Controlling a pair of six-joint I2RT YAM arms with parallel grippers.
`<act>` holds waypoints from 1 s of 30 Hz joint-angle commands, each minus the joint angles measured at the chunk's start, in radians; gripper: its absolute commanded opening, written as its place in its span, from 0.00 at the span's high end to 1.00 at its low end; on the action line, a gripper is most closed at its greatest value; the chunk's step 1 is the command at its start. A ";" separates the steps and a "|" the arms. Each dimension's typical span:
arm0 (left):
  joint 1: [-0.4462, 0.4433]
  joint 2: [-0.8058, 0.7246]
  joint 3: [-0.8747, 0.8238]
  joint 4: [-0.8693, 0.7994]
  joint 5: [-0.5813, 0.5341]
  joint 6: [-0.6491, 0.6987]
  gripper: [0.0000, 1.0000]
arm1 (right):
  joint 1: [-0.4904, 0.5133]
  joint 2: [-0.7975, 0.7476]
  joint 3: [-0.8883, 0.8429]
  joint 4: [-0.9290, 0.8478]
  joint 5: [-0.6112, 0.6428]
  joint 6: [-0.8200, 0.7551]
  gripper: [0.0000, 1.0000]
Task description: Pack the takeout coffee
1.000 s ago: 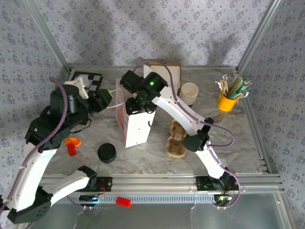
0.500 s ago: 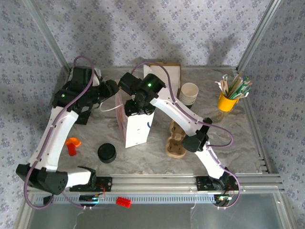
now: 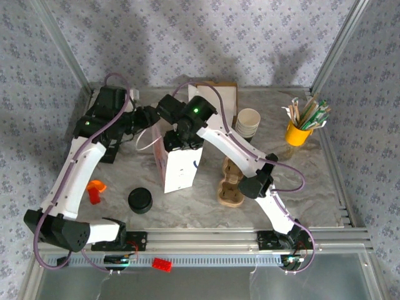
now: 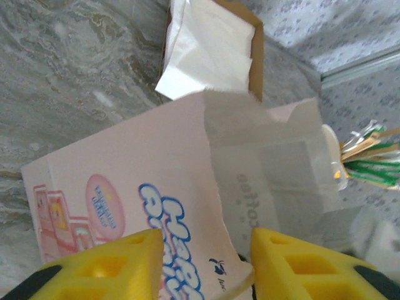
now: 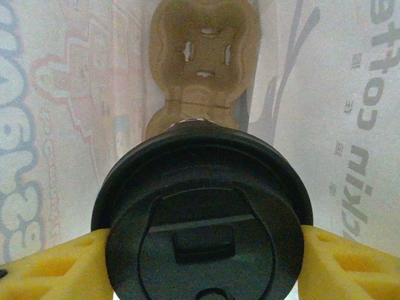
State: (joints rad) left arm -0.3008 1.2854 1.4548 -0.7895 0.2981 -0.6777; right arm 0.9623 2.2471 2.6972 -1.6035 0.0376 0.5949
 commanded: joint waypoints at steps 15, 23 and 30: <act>-0.030 -0.107 -0.085 0.030 0.110 -0.062 0.83 | -0.040 0.025 0.037 -0.111 -0.053 0.019 0.36; -0.074 -0.122 -0.085 0.048 0.099 -0.110 0.83 | -0.040 0.032 0.051 -0.114 -0.049 0.026 0.36; -0.088 -0.138 -0.094 0.053 0.031 -0.147 0.83 | -0.020 0.042 0.048 -0.162 0.009 0.026 0.36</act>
State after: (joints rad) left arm -0.3805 1.1805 1.3685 -0.7601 0.3511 -0.7967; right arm 0.9314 2.2650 2.7216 -1.6035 0.0082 0.6067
